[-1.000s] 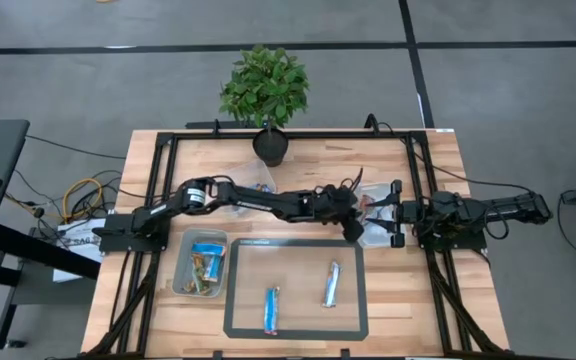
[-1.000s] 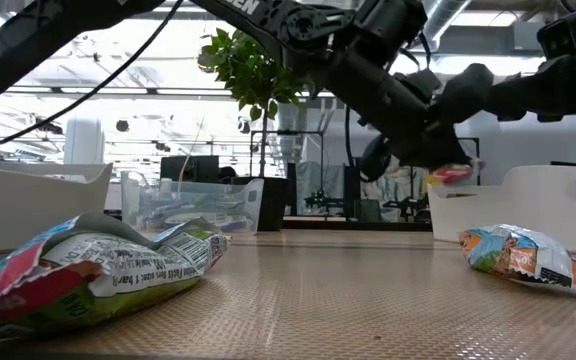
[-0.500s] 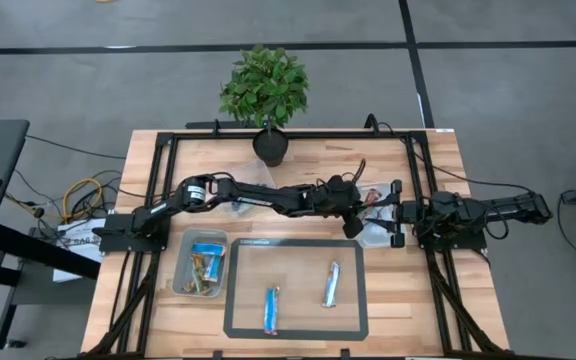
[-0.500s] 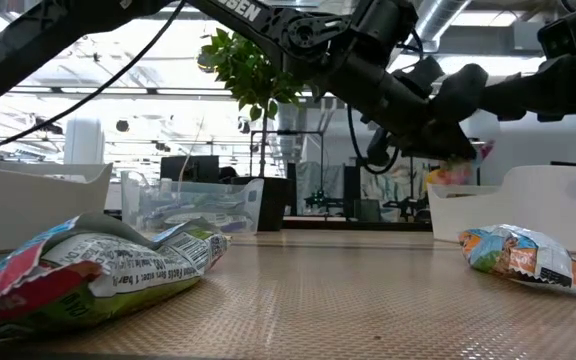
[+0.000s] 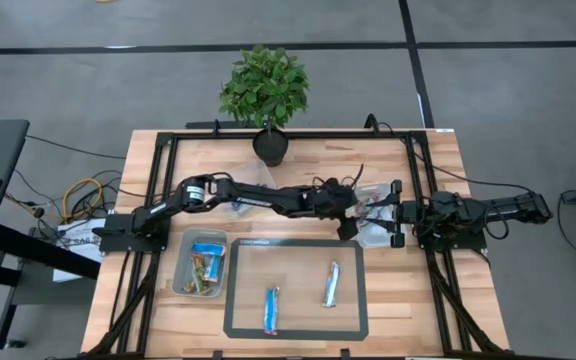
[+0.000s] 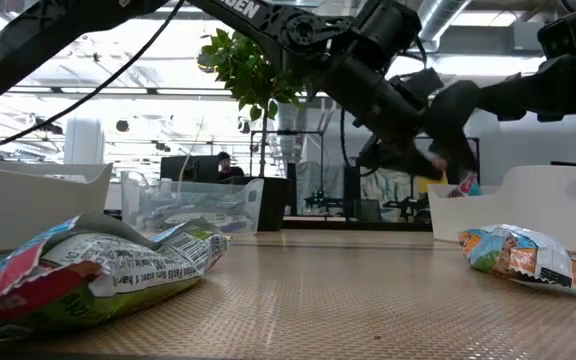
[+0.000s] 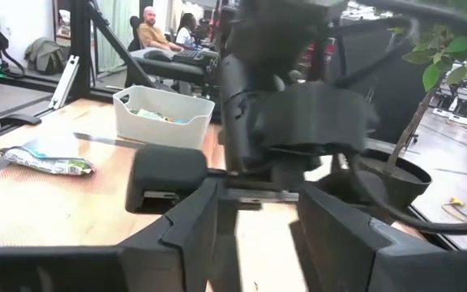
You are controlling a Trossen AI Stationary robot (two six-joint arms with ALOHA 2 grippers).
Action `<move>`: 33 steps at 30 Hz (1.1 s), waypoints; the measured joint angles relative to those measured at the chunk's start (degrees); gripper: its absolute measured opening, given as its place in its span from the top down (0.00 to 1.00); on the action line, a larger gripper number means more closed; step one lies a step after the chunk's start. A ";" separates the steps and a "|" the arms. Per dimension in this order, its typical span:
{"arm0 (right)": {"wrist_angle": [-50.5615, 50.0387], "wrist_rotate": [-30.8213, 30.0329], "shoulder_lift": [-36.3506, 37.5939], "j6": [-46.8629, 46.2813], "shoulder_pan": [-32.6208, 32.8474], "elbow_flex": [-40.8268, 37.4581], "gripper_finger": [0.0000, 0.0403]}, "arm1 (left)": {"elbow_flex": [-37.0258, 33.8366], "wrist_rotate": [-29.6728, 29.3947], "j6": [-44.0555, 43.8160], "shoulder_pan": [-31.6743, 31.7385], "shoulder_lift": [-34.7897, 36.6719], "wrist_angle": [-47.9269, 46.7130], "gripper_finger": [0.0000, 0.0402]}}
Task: Pick and place Granola Bars by type
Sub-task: Put the red granola bar into the white bin
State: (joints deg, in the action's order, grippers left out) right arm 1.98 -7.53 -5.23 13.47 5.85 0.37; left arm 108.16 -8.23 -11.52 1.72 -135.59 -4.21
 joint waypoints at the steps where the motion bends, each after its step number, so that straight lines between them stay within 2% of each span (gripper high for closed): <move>1: 0.00 0.00 0.00 0.00 0.01 0.01 0.58 | 0.00 -0.31 -0.58 -0.29 0.25 -1.59 0.28; 9: 0.00 0.00 0.02 0.00 0.02 0.00 0.58 | 0.00 -5.81 -4.08 -4.28 4.18 -15.64 0.27; 14: 0.00 0.00 0.02 0.00 0.00 0.01 0.58 | -1.03 -7.26 -6.75 -8.26 6.35 -22.51 0.27; 18: 0.00 0.00 0.01 0.00 0.01 0.00 0.58 | -6.83 -7.25 -6.96 -11.68 8.99 -21.05 0.27; 25: 0.00 0.02 0.02 0.00 0.02 0.01 0.58 | -22.28 -7.73 -6.98 -18.83 16.48 -17.79 0.27; 33: 0.00 0.00 0.02 0.00 0.01 0.01 0.58 | -33.25 -9.10 -29.42 -24.20 22.85 -18.38 0.27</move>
State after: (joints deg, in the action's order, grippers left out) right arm 1.98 -7.53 -5.21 13.47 5.86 0.37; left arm 74.91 -17.33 -40.94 -22.49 -112.74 -22.59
